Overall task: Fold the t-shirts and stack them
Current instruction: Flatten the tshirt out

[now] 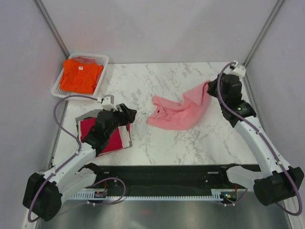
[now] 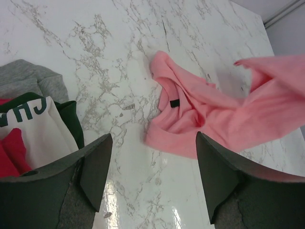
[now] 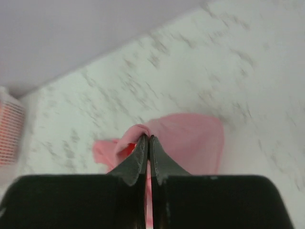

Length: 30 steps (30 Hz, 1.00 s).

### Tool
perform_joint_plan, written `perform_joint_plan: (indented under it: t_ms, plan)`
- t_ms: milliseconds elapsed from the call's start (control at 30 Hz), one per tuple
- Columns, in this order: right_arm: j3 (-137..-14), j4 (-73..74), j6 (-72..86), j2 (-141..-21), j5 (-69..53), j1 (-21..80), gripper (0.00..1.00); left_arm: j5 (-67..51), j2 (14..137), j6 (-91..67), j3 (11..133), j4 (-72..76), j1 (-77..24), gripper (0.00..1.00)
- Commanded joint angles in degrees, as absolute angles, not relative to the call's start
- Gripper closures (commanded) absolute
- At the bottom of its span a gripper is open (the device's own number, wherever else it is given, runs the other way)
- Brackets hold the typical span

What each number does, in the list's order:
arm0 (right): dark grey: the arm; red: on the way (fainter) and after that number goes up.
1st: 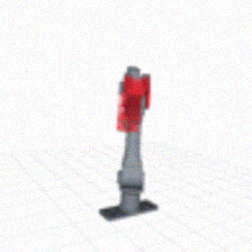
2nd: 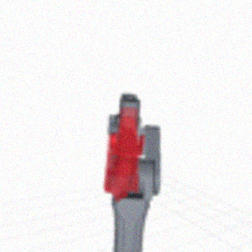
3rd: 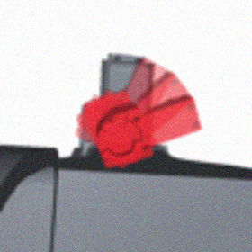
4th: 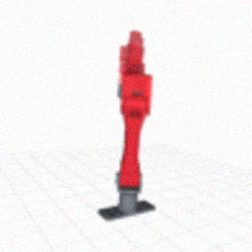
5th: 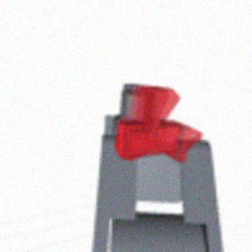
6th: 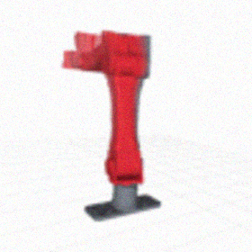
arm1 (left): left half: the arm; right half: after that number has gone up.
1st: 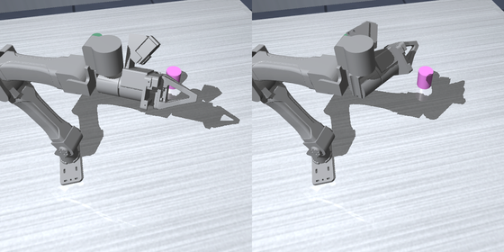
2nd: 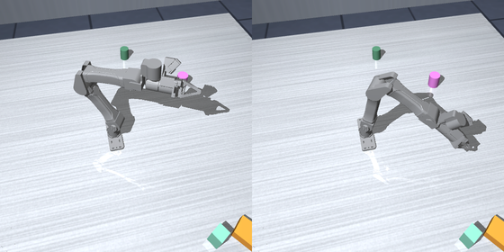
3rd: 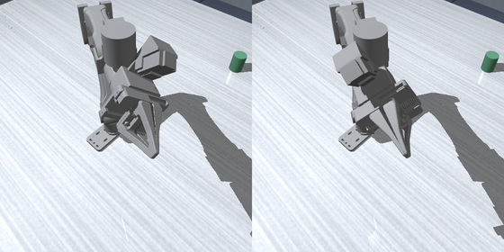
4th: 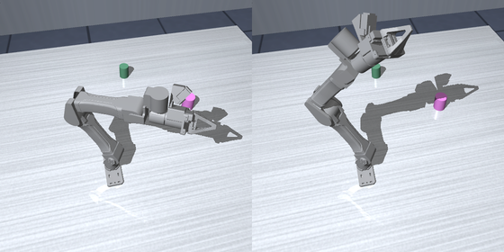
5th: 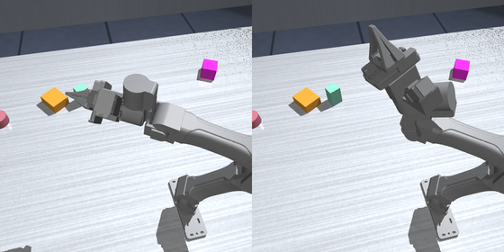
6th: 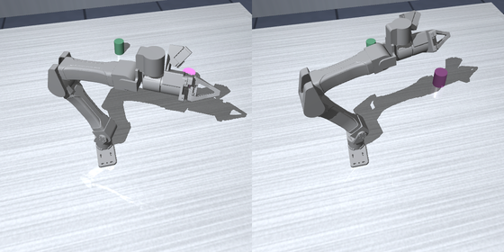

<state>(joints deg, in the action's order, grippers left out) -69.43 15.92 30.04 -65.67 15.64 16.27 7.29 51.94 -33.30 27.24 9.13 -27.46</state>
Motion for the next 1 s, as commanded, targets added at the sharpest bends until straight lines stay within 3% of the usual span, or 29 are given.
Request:
perform_joint_plan:
  t_ms: [0,167,367,433,500,600,767,867,967]
  plan:
    - [-54.61,19.60,38.14,-62.43,24.15,14.51,0.94,8.70,50.54,-30.94,26.89,10.90,-27.60,0.22]
    - [-41.86,17.67,37.10,-52.93,28.83,13.98,0.92,8.00,50.89,-31.11,26.98,10.81,-27.60,0.22]
    - [-38.94,20.04,33.14,-48.00,30.49,14.06,0.89,6.51,52.12,-31.20,27.68,10.81,-27.60,0.22]
    - [-38.59,21.26,32.96,-47.20,31.46,13.98,0.74,5.81,53.08,-31.29,28.30,10.81,-27.60,0.22]
    - [-38.15,21.88,33.22,-46.06,32.69,13.97,0.44,4.66,54.92,-31.64,29.35,10.55,-27.60,0.22]
    - [-37.62,21.80,33.40,-45.26,33.31,14.06,0.31,1.94,58.60,-32.78,31.98,10.02,-27.68,0.21]
    - [-39.90,19.70,30.87,-50.08,26.39,13.97,0.36,-1.56,67.74,-33.05,40.50,5.20,-28.39,0.23]
    - [-42.01,18.72,30.06,-55.88,21.28,14.06,0.45,-4.20,75.39,-33.05,49.18,0.89,-29.00,0.25]
    - [-43.33,18.20,29.62,-60.36,19.08,14.06,0.45,-7.63,83.65,-32.61,54.56,-3.24,-29.53,0.29]
